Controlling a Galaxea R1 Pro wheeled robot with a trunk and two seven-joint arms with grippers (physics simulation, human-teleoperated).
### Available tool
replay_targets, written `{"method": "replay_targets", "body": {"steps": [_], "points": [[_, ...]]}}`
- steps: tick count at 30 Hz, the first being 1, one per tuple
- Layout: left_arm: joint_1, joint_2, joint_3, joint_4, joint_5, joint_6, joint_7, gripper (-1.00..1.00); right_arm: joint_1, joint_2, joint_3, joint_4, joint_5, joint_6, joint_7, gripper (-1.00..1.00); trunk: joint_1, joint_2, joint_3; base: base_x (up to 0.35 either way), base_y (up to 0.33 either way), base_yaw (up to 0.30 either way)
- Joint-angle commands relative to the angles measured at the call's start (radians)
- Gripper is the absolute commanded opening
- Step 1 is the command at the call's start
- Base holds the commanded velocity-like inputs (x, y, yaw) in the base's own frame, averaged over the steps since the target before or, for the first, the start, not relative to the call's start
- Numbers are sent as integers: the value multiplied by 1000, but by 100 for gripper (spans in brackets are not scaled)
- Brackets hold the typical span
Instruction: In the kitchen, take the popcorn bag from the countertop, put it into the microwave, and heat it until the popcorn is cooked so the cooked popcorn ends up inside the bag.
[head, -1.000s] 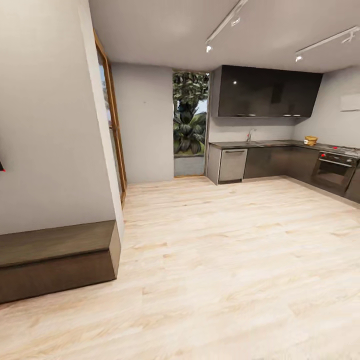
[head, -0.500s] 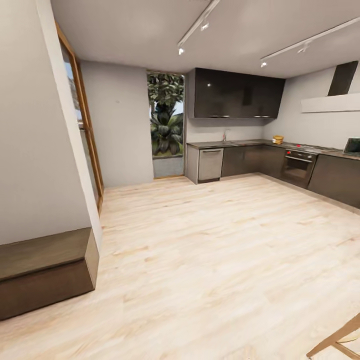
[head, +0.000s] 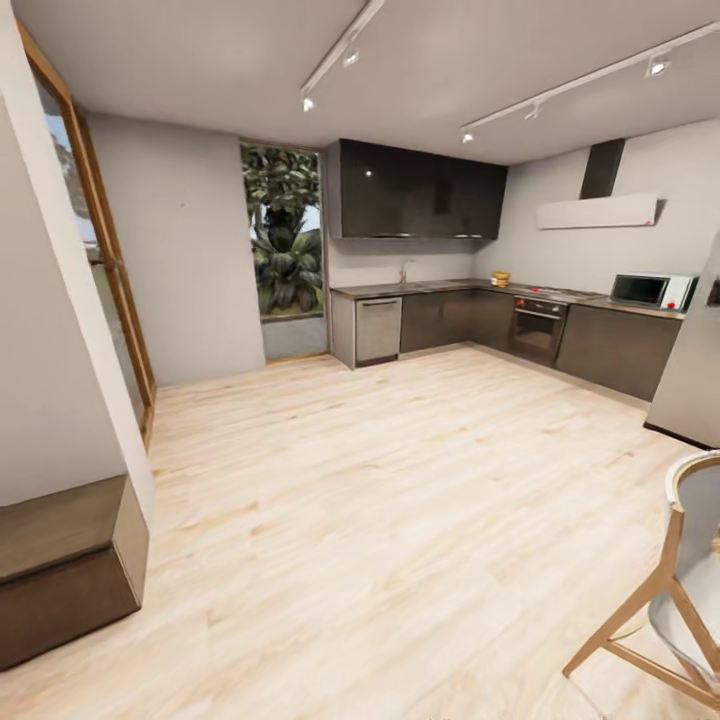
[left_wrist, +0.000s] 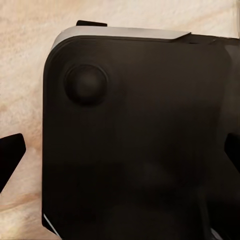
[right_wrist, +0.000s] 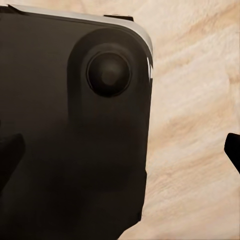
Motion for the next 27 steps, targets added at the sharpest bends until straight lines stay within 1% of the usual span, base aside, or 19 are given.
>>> {"method": "replay_targets", "body": {"steps": [1,10,14,18,27], "points": [[0,0,-7,0,11,-2,1,100,0,1,9,1,-10,-5,-1,100,0,0,0,0,0,-290],[0,0,-4,-2,16,-1,1,100,0,1,11,1,-1,-6,0,100,0,0,3,9,0,-276],[0,0,-1,0,26,22,3,100,0,1,14,1,4,-7,0,100,0,0,3,266,8,-39],[0,0,-3,-1,32,70,4,100,0,1,15,1,5,-7,0,100,0,0,3,316,66,-5],[0,0,-3,-1,33,78,3,100,0,1,16,1,5,-5,2,100,0,0,3,322,85,0]]}}
